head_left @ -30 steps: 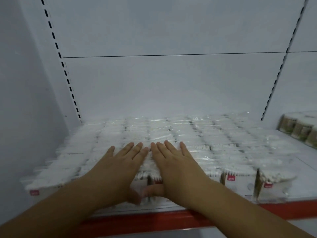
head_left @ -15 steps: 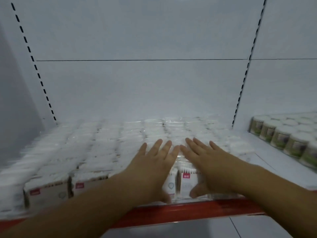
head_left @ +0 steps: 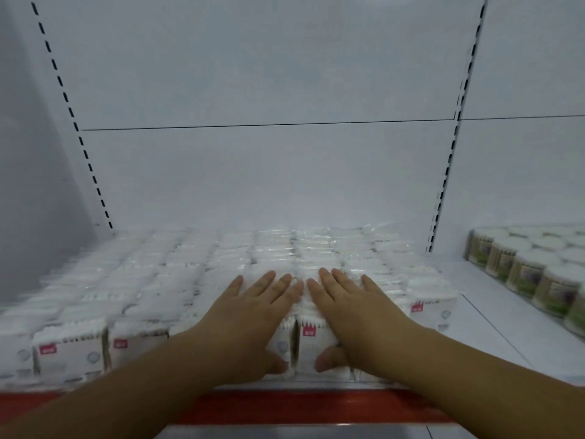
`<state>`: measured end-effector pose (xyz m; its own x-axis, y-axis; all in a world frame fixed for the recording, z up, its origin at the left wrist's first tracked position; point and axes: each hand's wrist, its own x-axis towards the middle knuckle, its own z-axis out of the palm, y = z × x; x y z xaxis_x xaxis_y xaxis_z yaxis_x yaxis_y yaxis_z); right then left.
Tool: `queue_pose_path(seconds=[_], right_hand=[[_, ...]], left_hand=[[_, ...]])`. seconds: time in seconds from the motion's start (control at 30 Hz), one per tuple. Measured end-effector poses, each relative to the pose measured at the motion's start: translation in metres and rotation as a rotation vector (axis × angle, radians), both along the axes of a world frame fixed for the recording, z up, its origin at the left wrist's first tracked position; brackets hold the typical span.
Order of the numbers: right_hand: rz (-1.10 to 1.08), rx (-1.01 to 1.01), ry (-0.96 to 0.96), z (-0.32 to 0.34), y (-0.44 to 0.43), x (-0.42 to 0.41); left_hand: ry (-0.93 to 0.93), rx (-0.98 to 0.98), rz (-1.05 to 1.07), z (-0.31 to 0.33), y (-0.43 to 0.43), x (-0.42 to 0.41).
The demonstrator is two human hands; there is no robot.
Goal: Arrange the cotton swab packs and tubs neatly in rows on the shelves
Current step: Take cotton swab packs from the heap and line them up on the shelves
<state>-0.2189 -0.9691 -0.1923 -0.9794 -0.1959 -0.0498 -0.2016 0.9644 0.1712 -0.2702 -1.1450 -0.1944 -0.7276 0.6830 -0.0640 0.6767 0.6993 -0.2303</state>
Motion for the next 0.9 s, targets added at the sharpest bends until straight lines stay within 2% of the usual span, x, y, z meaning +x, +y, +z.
queue_pose_path(seconds=[0.17, 0.23, 0.33, 0.47, 0.53, 0.63, 0.7, 0.73, 0.8, 0.9], right_hand=[[0.023, -0.060, -0.067, 0.005, 0.005, 0.002], [0.033, -0.155, -0.122, 0.016, 0.010, 0.007], [0.020, -0.308, -0.057, 0.038, 0.031, 0.013], [-0.083, -0.310, -0.043, 0.044, 0.071, 0.010], [-0.123, -0.304, -0.037, 0.039, 0.085, 0.008], [-0.191, -0.365, 0.000, 0.035, 0.103, 0.006], [-0.278, -0.526, 0.061, 0.036, 0.117, 0.003], [-0.336, -0.632, 0.112, 0.037, 0.125, 0.000], [-0.462, -0.877, 0.179, 0.032, 0.136, -0.009], [-0.664, -1.186, 0.098, 0.017, 0.146, -0.030]], left_hand=[[0.011, -0.072, 0.015, 0.005, 0.000, 0.002], [-0.022, -0.110, 0.041, 0.010, -0.001, 0.006], [-0.066, -0.032, 0.055, 0.022, 0.003, 0.013], [-0.013, 0.147, -0.141, 0.024, 0.039, 0.036], [-0.012, 0.159, -0.242, 0.017, 0.065, 0.042], [0.050, 0.140, -0.263, 0.007, 0.094, 0.037], [0.074, 0.100, -0.265, 0.002, 0.098, 0.027], [0.023, 0.113, -0.253, -0.003, 0.098, 0.020], [0.090, 0.210, -0.271, -0.022, 0.099, 0.012], [0.171, 0.290, -0.322, -0.030, 0.100, 0.009]])
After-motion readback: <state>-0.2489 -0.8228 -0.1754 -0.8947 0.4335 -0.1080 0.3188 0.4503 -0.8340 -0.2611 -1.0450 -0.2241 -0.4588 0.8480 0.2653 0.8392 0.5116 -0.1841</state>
